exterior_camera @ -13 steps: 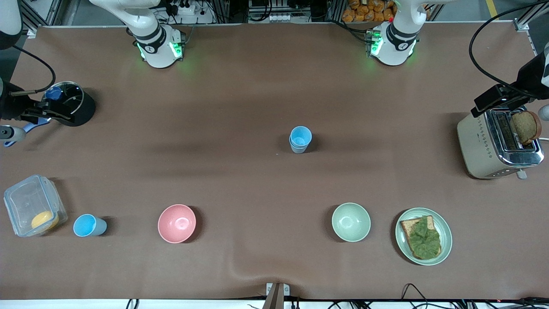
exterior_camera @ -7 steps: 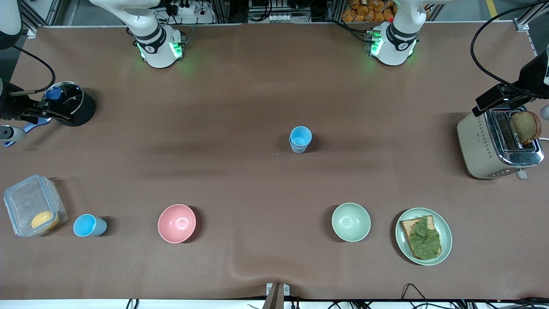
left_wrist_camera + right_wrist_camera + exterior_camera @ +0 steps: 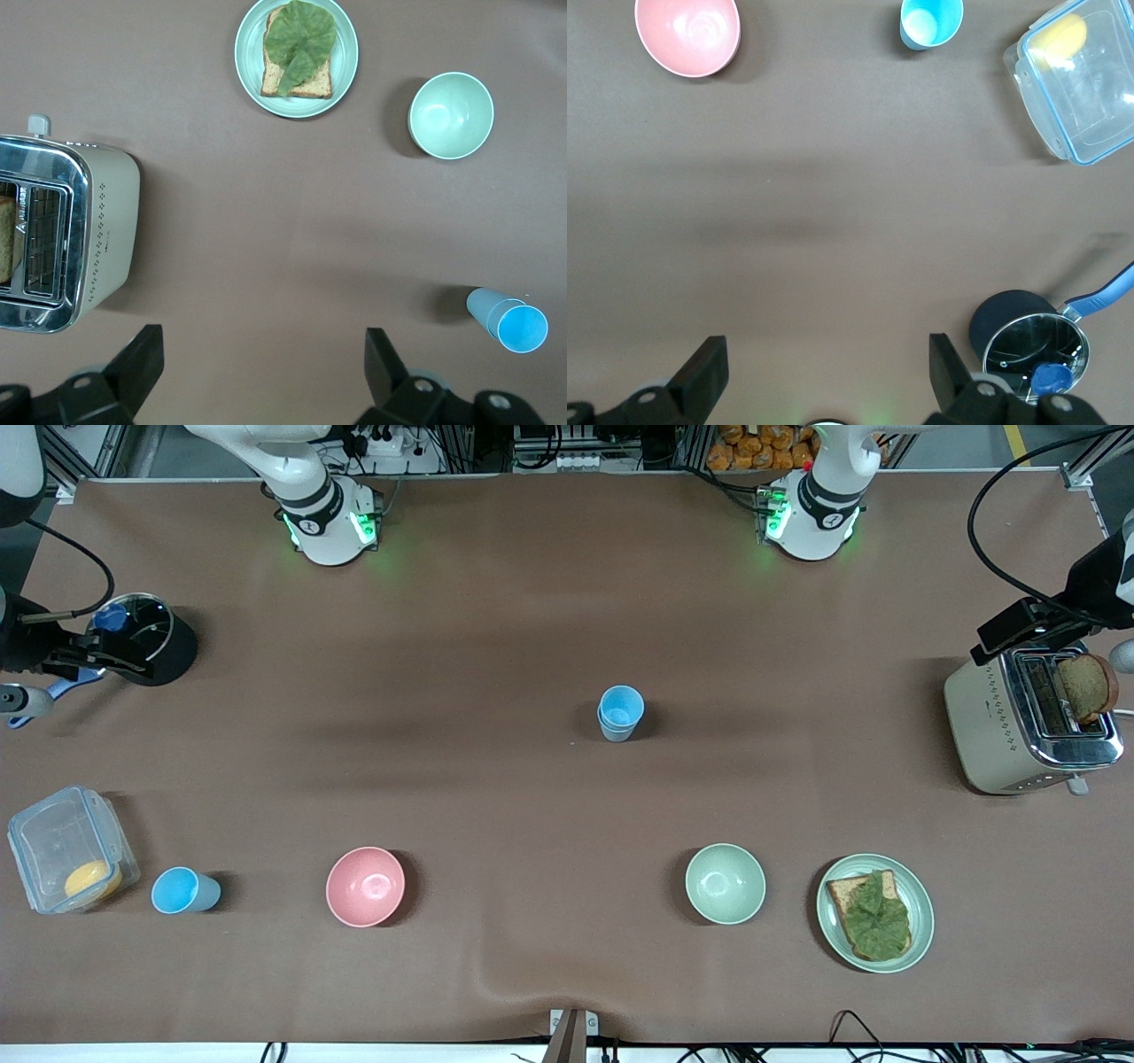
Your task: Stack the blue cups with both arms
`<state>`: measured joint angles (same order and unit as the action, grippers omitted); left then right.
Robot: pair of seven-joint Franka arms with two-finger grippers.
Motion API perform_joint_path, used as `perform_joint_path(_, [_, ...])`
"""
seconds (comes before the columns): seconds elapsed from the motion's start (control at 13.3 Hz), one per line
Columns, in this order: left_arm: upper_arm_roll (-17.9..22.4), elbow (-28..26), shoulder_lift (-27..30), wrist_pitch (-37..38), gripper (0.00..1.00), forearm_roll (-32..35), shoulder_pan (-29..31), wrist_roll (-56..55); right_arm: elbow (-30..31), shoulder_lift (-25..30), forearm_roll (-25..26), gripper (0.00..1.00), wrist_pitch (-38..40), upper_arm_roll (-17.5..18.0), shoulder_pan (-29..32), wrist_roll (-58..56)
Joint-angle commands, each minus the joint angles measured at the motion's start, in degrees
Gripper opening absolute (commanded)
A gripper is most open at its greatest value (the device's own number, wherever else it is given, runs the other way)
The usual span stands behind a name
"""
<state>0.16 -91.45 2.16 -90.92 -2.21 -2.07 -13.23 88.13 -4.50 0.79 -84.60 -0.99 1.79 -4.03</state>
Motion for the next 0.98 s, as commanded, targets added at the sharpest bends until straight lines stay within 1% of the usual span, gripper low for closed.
perform_joint_path(0.0, [0.1,1.5,-0.3,1.4,1.0,-1.0,0.0,-0.4,-0.6,-0.3,0.6,1.0,0.6,1.0,1.4,-0.7])
perform_joint_path(0.23, [-0.1,1.5,-0.3,1.5,1.0,-0.8,-0.4,-0.3,-0.6,-0.2,0.6,1.0,0.6,1.0,1.4,-0.7])
perform_joint_path(0.38, [-2.8,1.5,-0.3,1.4,1.0,0.3,-0.3,0.3,-0.6,-0.2,0.6,1.0,0.6,1.0,1.4,-0.7])
perform_joint_path(0.45, [-3.1,1.7,-0.4,1.1,1.0,1.1,-0.7,0.2,-0.6,-0.2,0.6,1.0,0.6,1.0,1.4,-0.7])
perform_joint_path(0.6, [-5.0,1.5,-0.2,1.3,1.0,1.0,-0.7,-0.5,-0.6,-0.2,0.6,1.0,0.6,1.0,1.4,-0.7])
perform_joint_path(0.9, [-5.1,1.6,-0.3,1.3,1.0,1.0,-0.5,-0.5,-0.6,-0.2,0.6,1.0,0.6,1.0,1.4,-0.7])
